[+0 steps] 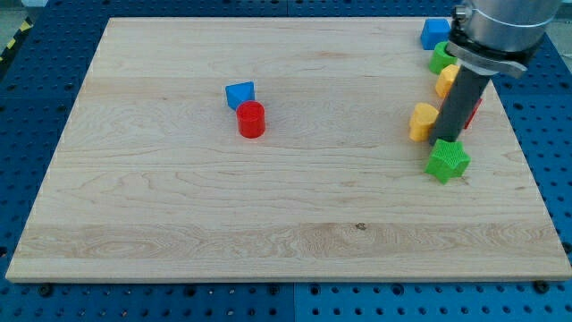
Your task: Slide the red star towards the center
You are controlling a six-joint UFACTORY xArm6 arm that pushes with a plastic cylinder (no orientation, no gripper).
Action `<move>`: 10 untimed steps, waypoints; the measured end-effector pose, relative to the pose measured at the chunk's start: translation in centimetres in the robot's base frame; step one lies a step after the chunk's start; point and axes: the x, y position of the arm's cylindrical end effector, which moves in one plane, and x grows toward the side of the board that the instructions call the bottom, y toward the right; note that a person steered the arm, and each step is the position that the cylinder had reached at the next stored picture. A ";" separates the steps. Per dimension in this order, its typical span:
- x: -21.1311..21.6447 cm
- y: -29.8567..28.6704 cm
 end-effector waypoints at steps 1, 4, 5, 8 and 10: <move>-0.8 -0.2; 1.9 4.3; 3.3 7.7; -3.8 14.5; -5.2 11.8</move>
